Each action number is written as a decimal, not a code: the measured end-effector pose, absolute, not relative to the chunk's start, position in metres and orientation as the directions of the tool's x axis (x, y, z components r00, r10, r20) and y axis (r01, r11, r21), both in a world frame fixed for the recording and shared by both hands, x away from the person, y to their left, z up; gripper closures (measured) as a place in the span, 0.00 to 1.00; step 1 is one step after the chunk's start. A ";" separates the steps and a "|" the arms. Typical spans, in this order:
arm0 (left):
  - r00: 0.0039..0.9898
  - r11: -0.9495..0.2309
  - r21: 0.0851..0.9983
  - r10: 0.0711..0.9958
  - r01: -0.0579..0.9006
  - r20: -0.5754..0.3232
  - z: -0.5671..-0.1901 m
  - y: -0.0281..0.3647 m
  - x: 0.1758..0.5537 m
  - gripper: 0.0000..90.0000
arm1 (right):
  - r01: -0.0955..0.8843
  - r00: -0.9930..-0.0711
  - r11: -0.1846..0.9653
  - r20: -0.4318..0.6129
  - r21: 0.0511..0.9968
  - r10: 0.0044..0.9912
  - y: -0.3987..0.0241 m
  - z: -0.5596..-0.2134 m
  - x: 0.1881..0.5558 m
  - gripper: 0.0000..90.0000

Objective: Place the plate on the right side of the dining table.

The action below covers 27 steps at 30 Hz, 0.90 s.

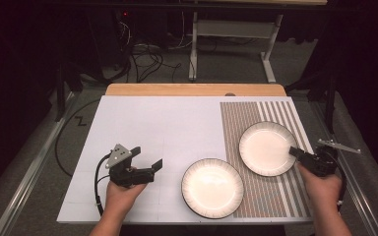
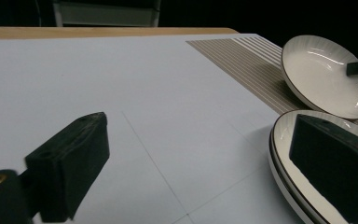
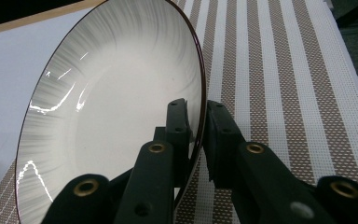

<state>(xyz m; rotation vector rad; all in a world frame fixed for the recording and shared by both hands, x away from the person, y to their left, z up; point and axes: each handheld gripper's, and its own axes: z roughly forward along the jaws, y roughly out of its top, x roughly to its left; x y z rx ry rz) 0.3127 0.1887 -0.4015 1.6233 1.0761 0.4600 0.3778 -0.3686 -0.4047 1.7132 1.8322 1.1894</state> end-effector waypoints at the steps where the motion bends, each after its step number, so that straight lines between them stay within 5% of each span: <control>1: 0.513 -0.006 0.915 0.829 0.404 -0.222 -0.402 0.189 0.313 0.04 | 0.637 -0.194 -0.093 0.276 0.765 0.941 -0.369 -0.405 0.378 0.92; 21: 0.542 -0.039 0.922 0.818 0.386 -0.193 -0.405 0.189 0.314 0.05 | 0.662 -0.120 -0.077 0.206 0.746 0.971 -0.373 -0.417 0.384 0.90; 27: 0.551 -0.062 0.921 0.816 0.386 -0.175 -0.406 0.188 0.313 0.05 | 0.603 -0.154 -0.056 0.185 0.796 0.971 -0.373 -0.410 0.377 0.73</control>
